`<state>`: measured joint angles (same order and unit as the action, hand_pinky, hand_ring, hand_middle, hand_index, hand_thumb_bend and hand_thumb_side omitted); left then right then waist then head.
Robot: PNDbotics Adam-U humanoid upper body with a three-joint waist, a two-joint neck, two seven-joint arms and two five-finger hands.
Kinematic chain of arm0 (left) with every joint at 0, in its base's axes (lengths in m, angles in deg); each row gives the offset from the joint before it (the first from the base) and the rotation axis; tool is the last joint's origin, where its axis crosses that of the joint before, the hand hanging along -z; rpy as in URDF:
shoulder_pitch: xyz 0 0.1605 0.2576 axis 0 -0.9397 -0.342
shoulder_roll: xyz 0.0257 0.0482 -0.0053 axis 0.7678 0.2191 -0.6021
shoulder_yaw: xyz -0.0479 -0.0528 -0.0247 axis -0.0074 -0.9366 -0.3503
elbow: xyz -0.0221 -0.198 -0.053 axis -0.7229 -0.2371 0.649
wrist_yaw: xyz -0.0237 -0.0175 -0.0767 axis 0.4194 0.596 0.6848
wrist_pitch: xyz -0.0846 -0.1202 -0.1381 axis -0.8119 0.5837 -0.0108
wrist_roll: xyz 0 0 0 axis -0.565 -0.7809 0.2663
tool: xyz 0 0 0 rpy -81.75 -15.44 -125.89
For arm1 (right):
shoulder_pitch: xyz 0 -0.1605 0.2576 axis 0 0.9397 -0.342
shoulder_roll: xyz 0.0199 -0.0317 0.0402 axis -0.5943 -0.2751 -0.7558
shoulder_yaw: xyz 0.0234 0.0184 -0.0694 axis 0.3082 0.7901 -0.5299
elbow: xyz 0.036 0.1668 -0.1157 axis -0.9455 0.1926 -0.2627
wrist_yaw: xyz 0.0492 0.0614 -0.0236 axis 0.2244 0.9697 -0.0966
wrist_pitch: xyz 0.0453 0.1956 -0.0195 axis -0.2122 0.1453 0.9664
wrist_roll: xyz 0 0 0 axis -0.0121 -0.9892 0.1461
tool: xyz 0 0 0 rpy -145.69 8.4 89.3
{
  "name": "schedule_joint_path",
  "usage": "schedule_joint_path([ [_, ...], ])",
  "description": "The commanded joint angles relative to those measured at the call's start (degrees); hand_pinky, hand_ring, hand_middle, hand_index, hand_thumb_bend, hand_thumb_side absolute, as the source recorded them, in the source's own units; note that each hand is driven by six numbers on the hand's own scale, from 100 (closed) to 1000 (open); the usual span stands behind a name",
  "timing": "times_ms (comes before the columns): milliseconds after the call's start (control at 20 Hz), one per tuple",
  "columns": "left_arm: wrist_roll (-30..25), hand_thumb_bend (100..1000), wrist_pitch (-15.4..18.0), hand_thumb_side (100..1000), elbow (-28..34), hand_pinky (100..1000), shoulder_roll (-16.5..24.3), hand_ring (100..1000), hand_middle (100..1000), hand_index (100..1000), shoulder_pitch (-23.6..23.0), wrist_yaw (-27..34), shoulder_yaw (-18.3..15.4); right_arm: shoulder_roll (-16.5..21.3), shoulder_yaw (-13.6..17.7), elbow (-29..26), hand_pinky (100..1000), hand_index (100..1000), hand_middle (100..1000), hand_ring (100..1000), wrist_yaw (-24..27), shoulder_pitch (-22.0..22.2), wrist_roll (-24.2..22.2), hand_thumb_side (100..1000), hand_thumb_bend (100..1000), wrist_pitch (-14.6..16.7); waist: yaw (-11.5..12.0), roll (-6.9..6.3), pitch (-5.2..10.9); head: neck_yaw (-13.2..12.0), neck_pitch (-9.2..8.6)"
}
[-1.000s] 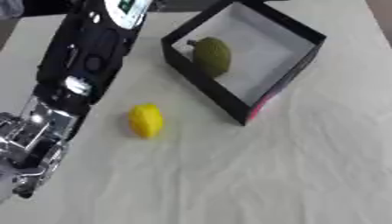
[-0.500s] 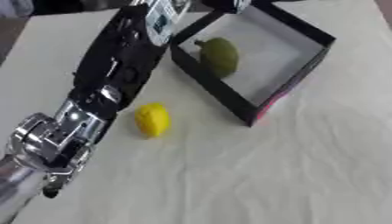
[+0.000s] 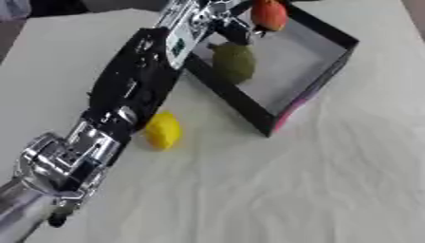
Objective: Pick up objects on the table and place them in the box.
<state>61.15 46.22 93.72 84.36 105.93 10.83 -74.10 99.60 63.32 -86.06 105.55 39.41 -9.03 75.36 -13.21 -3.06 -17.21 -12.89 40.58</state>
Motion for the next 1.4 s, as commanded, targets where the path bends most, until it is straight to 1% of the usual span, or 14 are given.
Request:
schedule_joint_path([
  [50,-1.73,100,0.28,192,-0.13,789,0.10,763,725,702,0.39,-0.18,0.09,1.23,0.44,-0.96,882,803,693,813,0.30,-0.43,0.05,158,100,-0.22,0.06,0.61,1.84,0.48,-0.25],
  [250,-4.95,100,1.71,333,-1.01,813,-0.11,790,754,745,-0.06,-0.66,0.43,1.15,0.30,-0.96,883,803,693,813,0.38,-0.56,0.01,160,100,-0.28,0.04,0.61,1.82,0.57,-0.16],
  [300,-6.02,107,2.08,397,-1.18,827,-0.10,811,779,795,-0.11,-0.71,0.45,1.14,0.26,-0.96,883,803,692,813,0.37,-0.55,0.00,161,100,-0.29,0.04,0.58,1.82,0.58,-0.09],
  [350,-6.96,135,2.37,428,-1.18,840,-0.05,832,809,860,-0.12,-0.78,0.44,1.13,0.25,-0.96,883,803,692,812,0.35,-0.50,0.00,163,100,-0.31,0.05,0.56,1.84,0.62,-0.03],
  [400,-7.60,153,2.52,449,-1.05,847,0.01,844,822,880,-0.11,-0.88,0.38,1.08,0.24,-0.96,883,803,692,812,0.33,-0.44,0.03,164,100,-0.35,0.06,0.54,1.85,0.65,0.02],
  [500,-7.92,280,2.30,617,-0.69,871,0.12,877,861,933,-0.06,-0.92,0.11,1.03,0.20,-0.96,883,803,692,812,0.32,-0.37,0.07,165,100,-0.40,0.07,0.53,1.90,0.74,0.06],
  [700,-4.46,434,-0.44,772,0.69,871,0.64,879,872,961,-0.14,-0.47,-0.78,1.09,0.17,-0.96,883,803,692,812,0.31,-0.21,0.06,165,100,-0.43,0.22,0.59,2.04,1.07,0.21],
  [800,-1.48,461,-2.38,768,1.34,869,1.18,878,870,960,-0.06,-0.20,-1.03,1.19,0.16,-0.96,883,803,692,812,0.31,-0.06,0.06,164,100,-0.44,0.40,0.62,2.19,1.18,0.40],
  [900,0.78,453,-3.78,769,1.92,870,1.71,877,870,961,0.27,0.86,-1.32,1.28,0.19,-0.96,883,803,691,811,0.38,0.02,0.14,162,100,-0.46,0.55,0.68,2.35,1.27,0.47],
  [950,1.68,420,-4.28,745,2.44,866,2.04,872,863,955,0.48,1.77,-1.47,1.36,0.22,-0.96,883,803,692,811,0.42,0.04,0.18,159,100,-0.42,0.64,0.71,2.45,1.32,0.56],
  [1100,5.22,222,-6.19,626,6.39,855,4.60,855,843,929,1.20,6.48,-2.04,1.78,0.91,-0.96,883,803,692,811,0.55,0.33,0.76,145,100,0.09,1.24,0.60,2.87,1.98,1.29],
  [1150,6.18,182,-7.06,605,7.99,852,5.91,850,837,915,1.49,8.81,-2.28,2.00,1.27,-0.96,883,804,692,811,0.64,0.53,1.16,141,100,0.35,1.52,0.50,3.05,2.34,1.64],
  [1250,7.11,154,-8.65,565,11.54,851,9.11,848,830,910,1.90,14.41,-2.53,2.56,1.92,-0.96,883,804,693,812,0.77,1.12,2.00,141,100,0.77,2.17,0.24,3.44,3.20,2.22],
  [1400,6.86,161,-10.10,510,18.55,849,16.43,844,827,911,1.55,23.44,-2.61,3.48,2.85,-0.96,883,804,693,812,0.62,2.64,3.18,145,100,1.13,3.48,-0.35,4.12,5.24,3.10],
])
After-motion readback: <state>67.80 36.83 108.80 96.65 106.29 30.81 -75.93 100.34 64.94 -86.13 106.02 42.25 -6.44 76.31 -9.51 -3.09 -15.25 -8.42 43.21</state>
